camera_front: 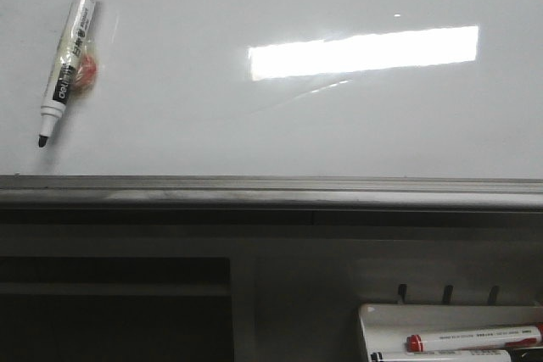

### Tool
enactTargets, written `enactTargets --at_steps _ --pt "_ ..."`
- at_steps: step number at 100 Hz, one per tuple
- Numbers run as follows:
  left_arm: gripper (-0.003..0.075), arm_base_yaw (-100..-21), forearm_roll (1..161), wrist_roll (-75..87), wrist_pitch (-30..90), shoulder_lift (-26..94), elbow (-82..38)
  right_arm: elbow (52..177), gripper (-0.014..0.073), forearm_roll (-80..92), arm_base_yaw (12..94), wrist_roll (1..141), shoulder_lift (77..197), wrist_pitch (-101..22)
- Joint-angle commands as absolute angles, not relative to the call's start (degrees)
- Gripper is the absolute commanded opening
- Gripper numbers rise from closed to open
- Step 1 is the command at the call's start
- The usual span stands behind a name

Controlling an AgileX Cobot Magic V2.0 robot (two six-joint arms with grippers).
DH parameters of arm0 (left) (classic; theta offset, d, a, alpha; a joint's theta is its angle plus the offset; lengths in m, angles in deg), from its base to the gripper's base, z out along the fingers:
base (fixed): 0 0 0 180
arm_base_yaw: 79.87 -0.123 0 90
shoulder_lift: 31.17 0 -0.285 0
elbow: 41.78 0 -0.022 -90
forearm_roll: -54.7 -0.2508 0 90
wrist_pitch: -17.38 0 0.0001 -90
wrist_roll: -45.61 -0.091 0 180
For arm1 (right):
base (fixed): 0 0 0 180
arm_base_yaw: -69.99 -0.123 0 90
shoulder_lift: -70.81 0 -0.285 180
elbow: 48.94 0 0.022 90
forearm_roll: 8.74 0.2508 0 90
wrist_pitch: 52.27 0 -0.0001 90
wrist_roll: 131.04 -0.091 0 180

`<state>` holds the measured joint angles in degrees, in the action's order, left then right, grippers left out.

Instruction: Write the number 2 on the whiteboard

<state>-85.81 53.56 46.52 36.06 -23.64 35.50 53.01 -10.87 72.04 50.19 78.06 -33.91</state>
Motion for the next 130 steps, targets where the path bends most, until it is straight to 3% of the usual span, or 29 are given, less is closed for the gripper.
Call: enactTargets --at_steps 1,14,42,78,90,100,110,130 --pt "-0.002 -85.37 51.96 47.06 31.97 -25.2 36.15 51.58 -0.0071 -10.74 72.36 50.35 76.84 -35.66" --pt "-0.002 -85.37 50.83 47.06 29.57 -25.2 36.15 51.58 -0.0071 -10.71 72.36 50.35 76.84 -41.7" --pt "-0.002 -85.37 50.83 47.06 11.18 -25.2 36.15 51.58 -0.0071 -10.71 72.36 50.35 76.84 -64.45" --pt "-0.002 -85.37 52.87 48.08 9.41 -25.2 36.05 51.58 -0.0071 -10.16 72.36 49.98 76.84 -68.16" --pt "-0.0021 -85.37 59.89 50.19 9.37 -25.2 35.44 51.69 -0.0071 -8.28 72.36 42.93 76.84 -70.91" --pt "-0.0021 -85.37 59.89 50.19 16.35 -24.98 32.94 53.78 -0.0071 -8.28 72.36 42.59 76.84 -64.67" --pt "-0.0021 -85.37 59.78 50.19 25.16 -23.24 27.88 59.61 -0.007 -6.85 72.26 41.72 77.36 -49.16" --pt "-0.002 -85.37 59.68 50.19 30.5 -17.89 17.19 72.74 -0.0066 -4.36 72.26 41.72 83.62 -30.12"
